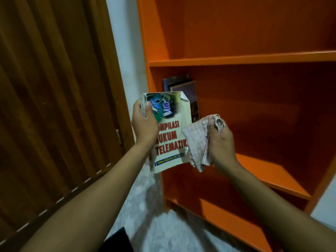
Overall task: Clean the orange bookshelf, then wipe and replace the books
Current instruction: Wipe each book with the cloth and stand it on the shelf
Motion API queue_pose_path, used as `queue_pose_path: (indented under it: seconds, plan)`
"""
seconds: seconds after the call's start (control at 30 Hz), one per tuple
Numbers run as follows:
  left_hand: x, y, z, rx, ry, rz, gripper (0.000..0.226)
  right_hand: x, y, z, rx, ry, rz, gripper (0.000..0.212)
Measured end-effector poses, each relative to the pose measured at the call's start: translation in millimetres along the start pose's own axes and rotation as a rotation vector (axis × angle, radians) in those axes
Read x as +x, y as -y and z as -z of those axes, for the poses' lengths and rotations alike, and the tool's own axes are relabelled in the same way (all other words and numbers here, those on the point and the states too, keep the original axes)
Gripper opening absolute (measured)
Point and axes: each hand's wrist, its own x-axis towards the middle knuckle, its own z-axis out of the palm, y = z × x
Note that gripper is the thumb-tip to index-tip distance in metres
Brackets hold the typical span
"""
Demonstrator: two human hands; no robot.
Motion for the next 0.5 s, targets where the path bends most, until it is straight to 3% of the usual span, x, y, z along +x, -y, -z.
queue_pose_path:
  seconds: [0.23,0.5]
  plan:
    - [20,36,-95,0.062,-0.058,-0.137,0.032,28,-3,34,-0.05,-0.108,0.024,0.024]
    - [18,64,-109,0.101,-0.048,-0.166,0.035,29,-18,59,-0.095,-0.167,-0.011,0.024]
